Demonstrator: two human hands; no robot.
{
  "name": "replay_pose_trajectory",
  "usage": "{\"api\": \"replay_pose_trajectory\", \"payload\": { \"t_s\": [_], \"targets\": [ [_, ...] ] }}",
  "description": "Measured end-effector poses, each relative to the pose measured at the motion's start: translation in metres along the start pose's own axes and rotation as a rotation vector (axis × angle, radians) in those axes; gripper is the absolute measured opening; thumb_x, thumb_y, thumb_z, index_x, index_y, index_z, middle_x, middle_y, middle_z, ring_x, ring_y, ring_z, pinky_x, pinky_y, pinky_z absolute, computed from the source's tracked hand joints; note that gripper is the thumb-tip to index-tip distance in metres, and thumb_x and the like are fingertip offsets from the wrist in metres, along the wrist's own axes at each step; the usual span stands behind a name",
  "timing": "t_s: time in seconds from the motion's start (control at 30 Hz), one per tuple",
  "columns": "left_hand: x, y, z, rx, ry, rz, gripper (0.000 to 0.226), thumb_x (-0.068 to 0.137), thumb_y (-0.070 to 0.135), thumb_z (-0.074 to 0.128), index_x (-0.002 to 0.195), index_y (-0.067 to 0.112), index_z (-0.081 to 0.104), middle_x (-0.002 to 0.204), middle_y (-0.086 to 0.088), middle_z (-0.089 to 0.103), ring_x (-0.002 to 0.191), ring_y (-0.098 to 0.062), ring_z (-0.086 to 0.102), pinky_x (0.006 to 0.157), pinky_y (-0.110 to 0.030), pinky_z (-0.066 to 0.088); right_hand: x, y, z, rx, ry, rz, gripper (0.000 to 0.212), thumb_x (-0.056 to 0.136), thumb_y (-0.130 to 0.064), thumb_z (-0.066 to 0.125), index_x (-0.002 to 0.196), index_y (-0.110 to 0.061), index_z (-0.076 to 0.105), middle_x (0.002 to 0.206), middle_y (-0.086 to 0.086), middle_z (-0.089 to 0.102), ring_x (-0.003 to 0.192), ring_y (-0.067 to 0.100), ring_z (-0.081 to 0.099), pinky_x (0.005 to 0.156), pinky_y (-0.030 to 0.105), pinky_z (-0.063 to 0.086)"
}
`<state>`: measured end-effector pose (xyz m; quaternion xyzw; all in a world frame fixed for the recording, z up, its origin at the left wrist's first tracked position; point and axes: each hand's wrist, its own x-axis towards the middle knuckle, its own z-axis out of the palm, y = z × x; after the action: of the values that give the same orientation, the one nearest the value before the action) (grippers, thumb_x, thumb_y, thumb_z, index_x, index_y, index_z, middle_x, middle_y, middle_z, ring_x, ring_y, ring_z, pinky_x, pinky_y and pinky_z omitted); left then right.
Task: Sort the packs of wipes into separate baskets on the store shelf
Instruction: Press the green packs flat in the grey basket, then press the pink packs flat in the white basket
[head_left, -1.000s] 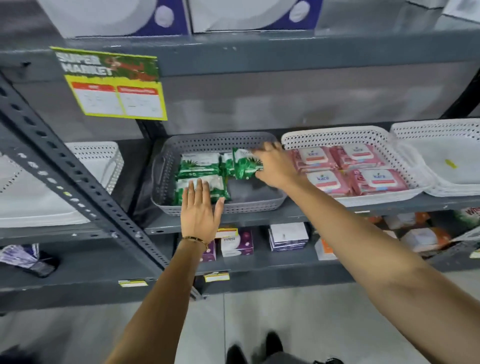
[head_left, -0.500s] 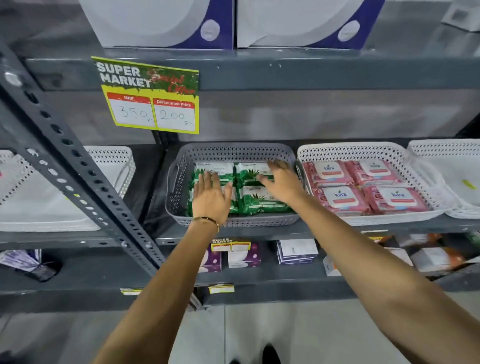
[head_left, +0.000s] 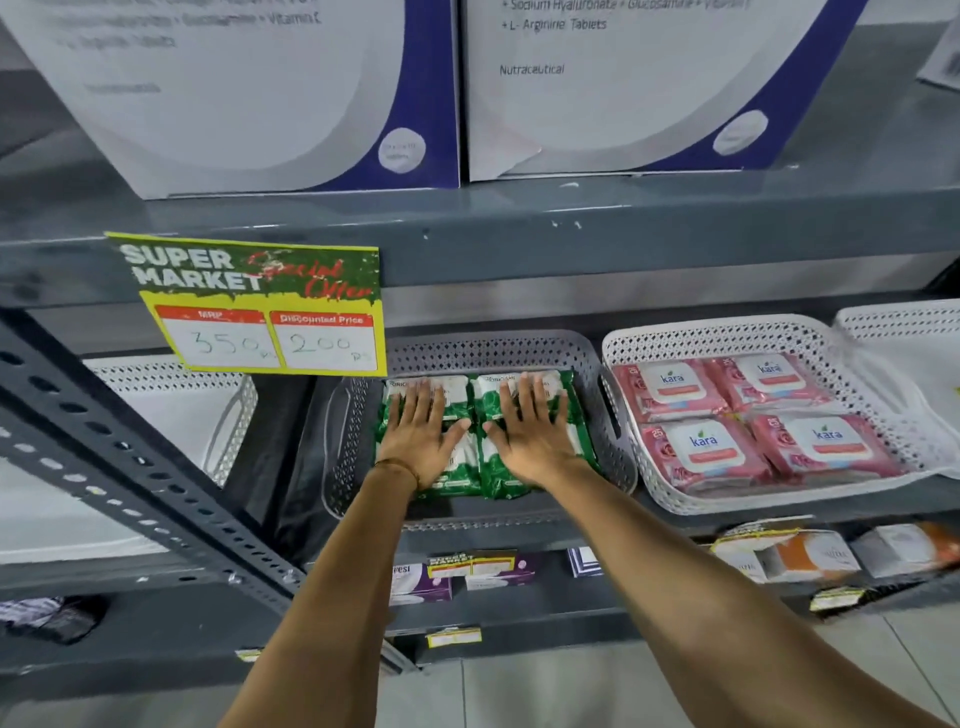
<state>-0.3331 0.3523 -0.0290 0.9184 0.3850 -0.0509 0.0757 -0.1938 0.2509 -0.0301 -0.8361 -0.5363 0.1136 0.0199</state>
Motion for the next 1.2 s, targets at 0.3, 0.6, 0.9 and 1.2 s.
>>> {"api": "replay_pose_trajectory", "payload": {
  "t_s": [0.3, 0.6, 0.9, 1.2],
  "targets": [
    [0.001, -0.002, 0.004, 0.003, 0.01, 0.023, 0.07, 0.092, 0.056, 0.007, 0.144, 0.013, -0.012, 0.153, -0.01, -0.018, 0.14, -0.022, -0.019, 0.115, -0.04, -0.013, -0.001, -0.002, -0.002, -0.005, -0.044, 0.002, 0.064, 0.098, -0.051, 0.009, 0.148, -0.019, -0.015, 0.157, 0.015, -0.02, 0.145, 0.031, -0.019, 0.116, 0.06, -0.01],
    [-0.003, 0.006, -0.017, -0.093, -0.01, 0.013, 0.07, 0.094, 0.053, 0.009, 0.144, 0.009, -0.009, 0.154, -0.011, -0.014, 0.14, -0.022, -0.017, 0.116, -0.038, -0.009, -0.011, 0.0, -0.021, 0.108, 0.049, -0.006, 0.064, 0.099, -0.047, 0.011, 0.15, -0.011, -0.002, 0.159, 0.015, -0.009, 0.146, 0.031, -0.013, 0.116, 0.053, -0.012],
    [-0.005, 0.139, -0.044, -0.314, 0.332, 0.142, 0.061, 0.098, 0.041, 0.021, 0.144, 0.003, 0.01, 0.155, -0.017, 0.004, 0.143, -0.027, -0.003, 0.116, -0.036, -0.006, -0.07, 0.091, -0.074, 0.113, 0.565, 0.109, 0.069, 0.088, -0.035, 0.01, 0.139, 0.001, 0.039, 0.151, 0.021, 0.033, 0.144, 0.036, 0.023, 0.117, 0.053, 0.014],
    [0.018, 0.292, -0.022, -0.233, 0.272, 0.16, 0.065, 0.096, 0.044, 0.014, 0.144, 0.002, 0.002, 0.154, -0.02, 0.0, 0.142, -0.03, -0.003, 0.116, -0.042, -0.004, -0.093, 0.26, -0.081, -0.023, 0.32, 0.28, 0.055, 0.102, -0.034, 0.021, 0.15, -0.01, 0.011, 0.16, 0.015, 0.005, 0.148, 0.031, 0.0, 0.119, 0.052, 0.0]
  ]
}}
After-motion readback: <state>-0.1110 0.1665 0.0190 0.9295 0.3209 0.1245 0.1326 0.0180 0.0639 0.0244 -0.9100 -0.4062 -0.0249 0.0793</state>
